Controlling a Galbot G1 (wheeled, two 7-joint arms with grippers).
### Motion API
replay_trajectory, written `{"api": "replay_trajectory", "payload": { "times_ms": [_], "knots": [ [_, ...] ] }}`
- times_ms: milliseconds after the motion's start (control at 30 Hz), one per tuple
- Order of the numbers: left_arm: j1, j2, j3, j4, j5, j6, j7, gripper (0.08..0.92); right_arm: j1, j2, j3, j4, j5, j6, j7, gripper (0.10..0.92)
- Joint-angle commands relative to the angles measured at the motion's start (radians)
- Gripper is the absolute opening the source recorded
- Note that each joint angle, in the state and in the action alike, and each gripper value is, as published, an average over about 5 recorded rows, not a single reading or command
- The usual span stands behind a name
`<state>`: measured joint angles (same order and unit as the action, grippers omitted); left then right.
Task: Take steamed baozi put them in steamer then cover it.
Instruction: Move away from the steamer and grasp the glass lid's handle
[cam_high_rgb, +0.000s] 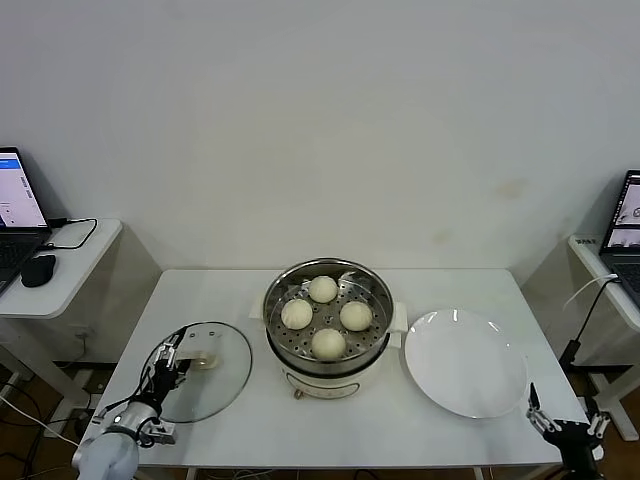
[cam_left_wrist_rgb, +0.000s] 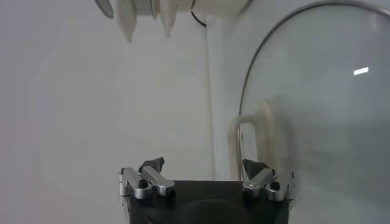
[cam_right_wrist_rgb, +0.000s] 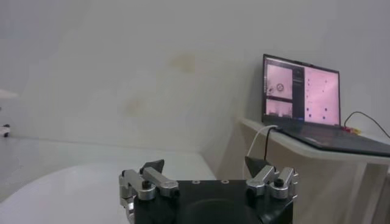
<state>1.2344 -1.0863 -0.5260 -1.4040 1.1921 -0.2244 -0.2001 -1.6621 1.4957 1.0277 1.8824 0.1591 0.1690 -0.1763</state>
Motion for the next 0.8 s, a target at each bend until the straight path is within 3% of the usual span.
{"api": "replay_trajectory", "payload": {
  "times_ms": [33,367,567,800],
  "knots": [
    [-0.03,-0.01,0.009,0.039,0.014,0.001,0.002,0.798,0.002,0.0,-0.006,-0.001,-0.006,-0.002,-0.001,0.823],
    [-0.037,-0.022,0.008,0.072,0.021,0.001,-0.013,0.524,0.004,-0.004,-0.016,-0.01,-0.006,0.0,-0.004,0.823],
    [-0.028,-0.025,0.001,0.074,-0.002,-0.02,-0.067,0.351,0.003,-0.002,-0.021,-0.006,-0.01,0.002,-0.006,0.823],
    [0.016,-0.009,-0.033,-0.019,-0.042,-0.004,-0.118,0.164,0.0,-0.002,-0.029,-0.008,-0.037,0.022,-0.007,0.823]
  ]
}}
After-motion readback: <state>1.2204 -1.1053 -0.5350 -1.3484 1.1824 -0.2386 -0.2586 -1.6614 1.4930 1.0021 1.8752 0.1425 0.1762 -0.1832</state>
